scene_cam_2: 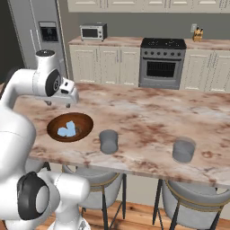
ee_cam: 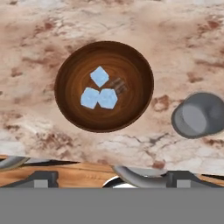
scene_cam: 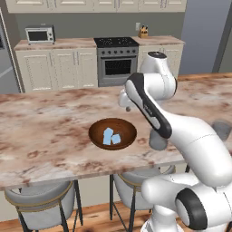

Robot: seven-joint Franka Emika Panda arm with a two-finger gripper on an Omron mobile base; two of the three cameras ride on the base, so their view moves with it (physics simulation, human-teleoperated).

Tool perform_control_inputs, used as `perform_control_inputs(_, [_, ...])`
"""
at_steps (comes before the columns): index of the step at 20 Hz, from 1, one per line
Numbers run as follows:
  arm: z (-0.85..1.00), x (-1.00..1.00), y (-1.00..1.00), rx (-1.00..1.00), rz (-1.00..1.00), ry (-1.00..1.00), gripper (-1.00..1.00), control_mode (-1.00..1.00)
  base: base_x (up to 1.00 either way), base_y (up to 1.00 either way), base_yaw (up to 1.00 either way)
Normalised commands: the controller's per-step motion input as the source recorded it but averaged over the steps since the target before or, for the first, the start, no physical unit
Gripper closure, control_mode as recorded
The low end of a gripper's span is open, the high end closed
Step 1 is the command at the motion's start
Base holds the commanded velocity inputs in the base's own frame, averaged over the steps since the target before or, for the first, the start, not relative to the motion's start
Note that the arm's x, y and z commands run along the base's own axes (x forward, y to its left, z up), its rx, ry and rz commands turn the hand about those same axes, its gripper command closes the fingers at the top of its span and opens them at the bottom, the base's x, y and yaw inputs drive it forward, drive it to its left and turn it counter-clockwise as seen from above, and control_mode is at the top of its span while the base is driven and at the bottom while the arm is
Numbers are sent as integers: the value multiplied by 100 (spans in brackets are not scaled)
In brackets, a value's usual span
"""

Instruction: There are four ice cubes in the ice bowl. Place two ice cubes in each glass of water.

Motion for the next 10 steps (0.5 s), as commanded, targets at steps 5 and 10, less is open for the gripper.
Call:
perform_control_inputs(5, [-25,34,25,-5,0,0,-100,-100,0,0,0])
perform_control_inputs(10, [-32,30,10,3,0,0,-100,-100,0,0,0])
